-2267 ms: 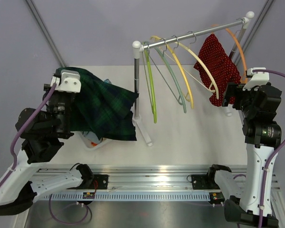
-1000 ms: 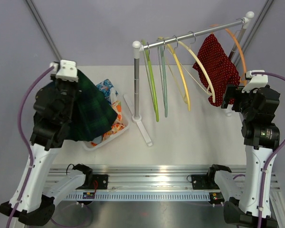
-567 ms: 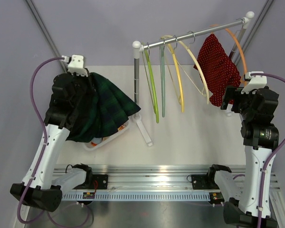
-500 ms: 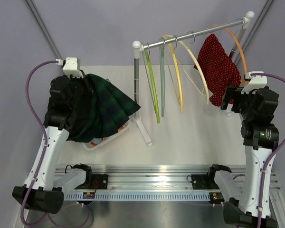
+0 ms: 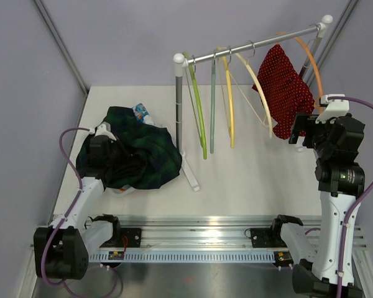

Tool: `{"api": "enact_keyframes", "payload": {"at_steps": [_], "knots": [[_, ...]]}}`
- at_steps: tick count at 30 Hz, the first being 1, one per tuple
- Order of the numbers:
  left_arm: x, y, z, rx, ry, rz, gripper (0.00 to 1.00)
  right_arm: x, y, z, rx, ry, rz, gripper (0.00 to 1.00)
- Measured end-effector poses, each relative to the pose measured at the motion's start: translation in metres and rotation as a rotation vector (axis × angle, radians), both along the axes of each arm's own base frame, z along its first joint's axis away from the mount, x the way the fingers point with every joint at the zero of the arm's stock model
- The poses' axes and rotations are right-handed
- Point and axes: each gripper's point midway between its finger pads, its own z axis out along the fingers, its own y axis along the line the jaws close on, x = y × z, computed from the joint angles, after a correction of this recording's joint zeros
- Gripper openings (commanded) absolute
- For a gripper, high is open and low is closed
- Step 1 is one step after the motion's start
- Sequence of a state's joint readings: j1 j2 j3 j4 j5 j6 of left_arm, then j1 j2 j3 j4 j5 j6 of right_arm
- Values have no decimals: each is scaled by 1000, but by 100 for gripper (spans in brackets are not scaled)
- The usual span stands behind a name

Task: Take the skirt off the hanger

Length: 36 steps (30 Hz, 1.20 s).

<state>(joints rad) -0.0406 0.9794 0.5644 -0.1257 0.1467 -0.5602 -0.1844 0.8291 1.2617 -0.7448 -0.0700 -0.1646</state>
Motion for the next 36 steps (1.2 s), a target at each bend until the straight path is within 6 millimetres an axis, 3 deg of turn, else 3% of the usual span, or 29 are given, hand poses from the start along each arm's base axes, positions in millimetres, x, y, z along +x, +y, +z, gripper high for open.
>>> {"api": "enact_keyframes", "payload": {"at_steps": [7, 9, 10, 13, 16, 17, 18, 21, 24, 29, 36], "knots": [[13, 3, -25, -31, 106, 65, 6, 0, 1, 0, -2, -1, 5, 99], [17, 5, -27, -25, 133, 83, 14, -1, 2, 0, 1, 1, 15, 99], [19, 6, -27, -22, 143, 92, 24, -1, 5, 0, 5, 4, 27, 100], [23, 9, -26, -15, 160, 107, 28, -2, 11, 6, 14, 8, 60, 99], [24, 11, -19, 3, 171, 111, 48, -4, 18, 21, 16, -5, 101, 100], [24, 11, -15, 9, 169, 111, 62, -5, 20, 29, 13, -16, 112, 100], [24, 12, -10, 18, 163, 109, 67, -7, 21, 38, 9, -28, 120, 100], [21, 17, 16, 46, 118, 119, 81, -10, 25, 63, -7, -70, 141, 100], [15, 25, 51, 77, 40, 139, 89, -13, 28, 85, -18, -107, 161, 99], [4, 30, 100, 107, -94, 136, 97, -16, 34, 103, -16, -130, 188, 100], [-15, 16, 128, 192, -229, -38, 99, -2, 37, 116, -1, -104, 218, 100]]}}
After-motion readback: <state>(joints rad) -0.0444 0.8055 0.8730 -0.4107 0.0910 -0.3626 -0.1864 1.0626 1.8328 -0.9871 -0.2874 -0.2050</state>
